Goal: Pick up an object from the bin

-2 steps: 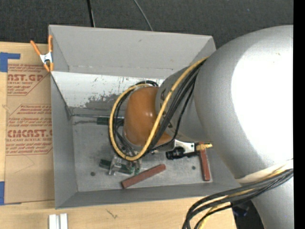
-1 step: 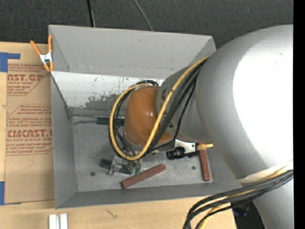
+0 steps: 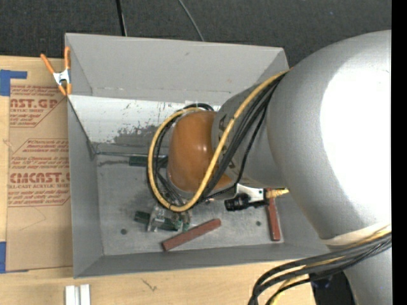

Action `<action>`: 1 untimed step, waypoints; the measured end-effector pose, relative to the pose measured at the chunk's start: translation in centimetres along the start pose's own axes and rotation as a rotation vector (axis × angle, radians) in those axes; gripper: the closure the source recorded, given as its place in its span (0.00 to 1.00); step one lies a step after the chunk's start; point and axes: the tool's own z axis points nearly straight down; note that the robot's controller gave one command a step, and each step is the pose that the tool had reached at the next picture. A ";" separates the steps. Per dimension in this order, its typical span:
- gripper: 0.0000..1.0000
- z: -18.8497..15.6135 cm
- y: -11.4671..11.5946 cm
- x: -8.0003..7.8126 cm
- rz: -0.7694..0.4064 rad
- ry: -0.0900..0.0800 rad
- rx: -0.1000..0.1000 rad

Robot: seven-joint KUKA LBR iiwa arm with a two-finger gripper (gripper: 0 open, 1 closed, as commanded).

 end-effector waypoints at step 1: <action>1.00 -1.4 0.0 0.0 0.000 0.003 0.003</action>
Offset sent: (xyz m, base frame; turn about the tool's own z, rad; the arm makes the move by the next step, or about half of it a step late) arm -0.0001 0.0001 0.0177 0.0000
